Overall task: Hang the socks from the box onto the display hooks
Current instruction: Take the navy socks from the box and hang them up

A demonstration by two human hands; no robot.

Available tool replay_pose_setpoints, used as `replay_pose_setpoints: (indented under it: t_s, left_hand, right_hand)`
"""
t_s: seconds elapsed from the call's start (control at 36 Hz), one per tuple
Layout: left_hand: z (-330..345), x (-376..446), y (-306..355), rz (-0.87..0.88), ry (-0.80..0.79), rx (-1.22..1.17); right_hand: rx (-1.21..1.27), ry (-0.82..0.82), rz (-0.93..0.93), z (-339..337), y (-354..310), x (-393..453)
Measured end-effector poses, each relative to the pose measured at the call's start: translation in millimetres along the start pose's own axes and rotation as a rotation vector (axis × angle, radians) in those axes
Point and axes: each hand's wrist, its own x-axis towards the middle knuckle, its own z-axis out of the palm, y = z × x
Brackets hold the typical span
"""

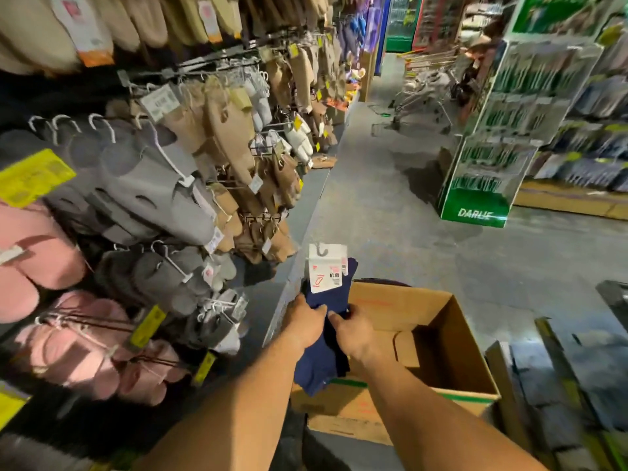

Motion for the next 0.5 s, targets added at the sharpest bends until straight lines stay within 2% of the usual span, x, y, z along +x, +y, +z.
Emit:
replay_pose_setpoints:
  t_s: [0.06,0.19,0.33,0.5]
  left_hand:
    - [9.6,34.0,-22.8,-0.025,0.018,-0.030]
    - [-2.2,1.0,9.3,-0.032,0.004,-0.204]
    - [-3.0,18.8,-7.0,-0.077,0.030,-0.250]
    - [-6.9,3.8,1.1,-0.036,0.021,-0.357]
  right_hand:
    - [0.019,0.009,0.014,2.4,-0.6,-0.3]
    - [0.084,0.035,0.035,7.6,3.5,7.5]
    - [0.309,0.047,0.094,17.7,12.1,18.1]
    - [0.580,0.043,0.122,13.7,2.4,8.4]
